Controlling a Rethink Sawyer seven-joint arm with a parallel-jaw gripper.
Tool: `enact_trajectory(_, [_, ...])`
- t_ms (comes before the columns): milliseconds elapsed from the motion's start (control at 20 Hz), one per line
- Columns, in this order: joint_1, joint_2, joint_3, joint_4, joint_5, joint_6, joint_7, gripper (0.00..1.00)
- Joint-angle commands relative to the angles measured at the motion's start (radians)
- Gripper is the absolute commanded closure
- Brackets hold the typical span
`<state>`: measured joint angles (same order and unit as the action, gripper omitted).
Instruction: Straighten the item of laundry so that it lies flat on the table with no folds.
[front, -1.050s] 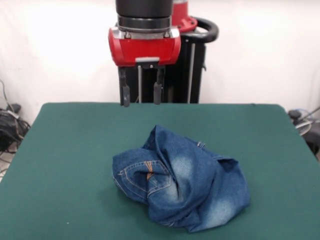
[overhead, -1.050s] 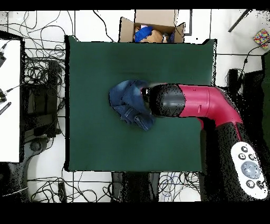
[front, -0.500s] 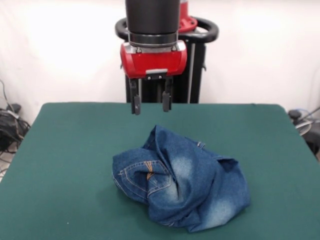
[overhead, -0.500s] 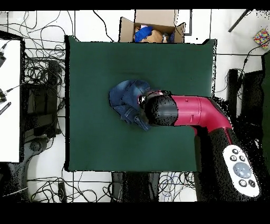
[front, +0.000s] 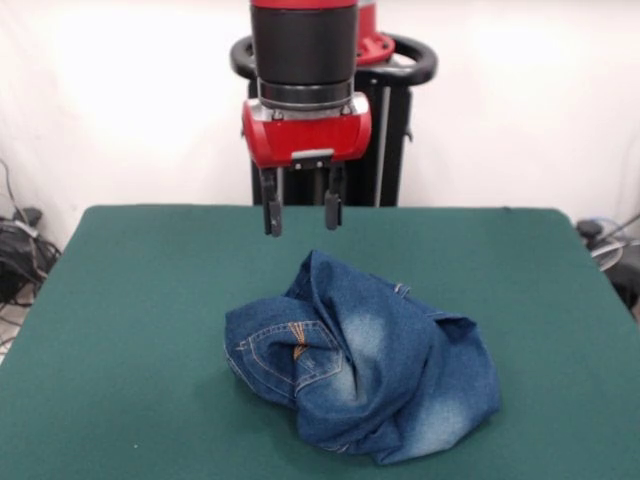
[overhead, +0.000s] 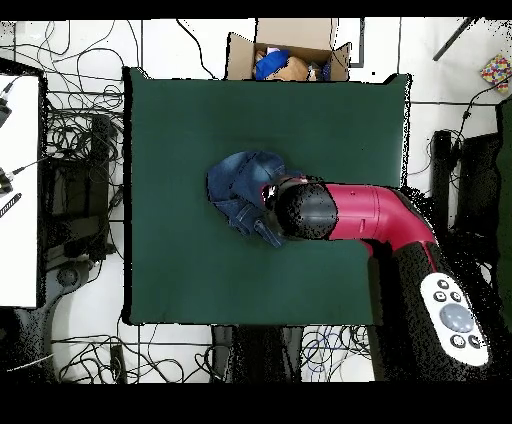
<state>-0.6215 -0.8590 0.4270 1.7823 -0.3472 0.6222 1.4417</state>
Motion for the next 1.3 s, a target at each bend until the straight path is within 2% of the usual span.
enact_trajectory(50, [0.028,0.112,-0.040,0.019,-0.025,-0.078,0.134,0.00])
enact_trajectory(300, [0.050,0.179,-0.061,-0.015,-0.039,-0.120,0.148,0.00])
enact_trajectory(350, [0.043,0.153,-0.053,-0.002,-0.027,-0.109,0.140,0.00])
enact_trajectory(850, [0.075,0.182,-0.083,-0.031,-0.037,-0.136,0.141,0.00])
enact_trajectory(1300, [0.088,0.245,-0.069,-0.161,-0.008,-0.072,0.089,0.00])
